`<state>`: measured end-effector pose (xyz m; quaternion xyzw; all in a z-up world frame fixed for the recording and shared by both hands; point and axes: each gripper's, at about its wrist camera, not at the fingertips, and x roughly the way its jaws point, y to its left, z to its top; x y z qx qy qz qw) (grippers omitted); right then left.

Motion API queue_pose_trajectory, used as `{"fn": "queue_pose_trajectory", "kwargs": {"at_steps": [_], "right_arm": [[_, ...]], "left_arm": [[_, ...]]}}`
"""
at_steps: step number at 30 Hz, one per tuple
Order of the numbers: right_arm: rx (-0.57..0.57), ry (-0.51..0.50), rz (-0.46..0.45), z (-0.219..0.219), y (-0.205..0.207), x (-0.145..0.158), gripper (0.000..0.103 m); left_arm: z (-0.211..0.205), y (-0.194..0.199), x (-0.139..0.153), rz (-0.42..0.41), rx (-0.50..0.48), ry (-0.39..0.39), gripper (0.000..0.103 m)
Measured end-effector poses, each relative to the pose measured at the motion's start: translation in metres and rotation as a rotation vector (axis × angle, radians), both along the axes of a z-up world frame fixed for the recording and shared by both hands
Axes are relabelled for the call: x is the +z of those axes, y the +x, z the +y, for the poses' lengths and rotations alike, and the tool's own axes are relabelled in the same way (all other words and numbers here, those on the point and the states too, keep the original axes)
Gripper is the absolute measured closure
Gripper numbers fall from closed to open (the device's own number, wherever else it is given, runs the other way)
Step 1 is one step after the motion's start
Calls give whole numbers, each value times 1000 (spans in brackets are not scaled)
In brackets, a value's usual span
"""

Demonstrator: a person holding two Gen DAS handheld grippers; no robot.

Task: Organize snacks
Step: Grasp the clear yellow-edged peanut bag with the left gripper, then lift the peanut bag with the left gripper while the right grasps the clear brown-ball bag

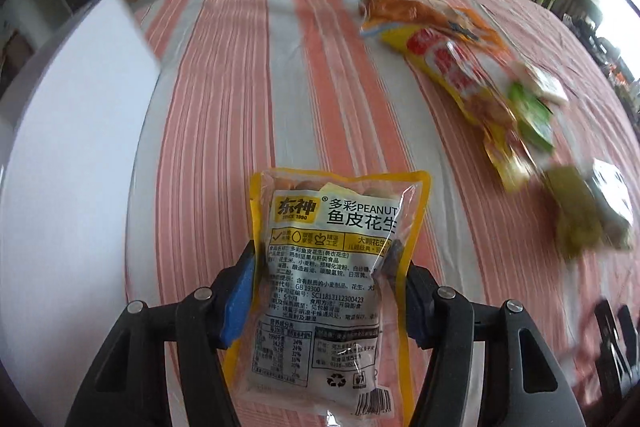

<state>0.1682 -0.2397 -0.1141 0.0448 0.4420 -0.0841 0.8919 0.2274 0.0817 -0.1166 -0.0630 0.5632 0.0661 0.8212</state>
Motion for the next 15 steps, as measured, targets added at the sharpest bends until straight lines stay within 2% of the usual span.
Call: {"fn": "queue_pose_trajectory", "kwargs": {"at_steps": [5,7,9,13,15], "right_arm": [[0,0,0,0,0,0,13],[0,0,0,0,0,0,13],[0,0,0,1,0,0,13],[6,28,-14,-2,-3,0,13],[-10,146,-72,-15,-11,3,13]], "left_arm": [[-25,-75,-2,-58,-29,20,39],[-36,-94,-5,-81,-60,38,24],[-40,-100,-9,-84,-95,37,9],[-41,-99,-9,-89,-105,33,9],[-39,-99,-8,-97,-94,27,9]]}}
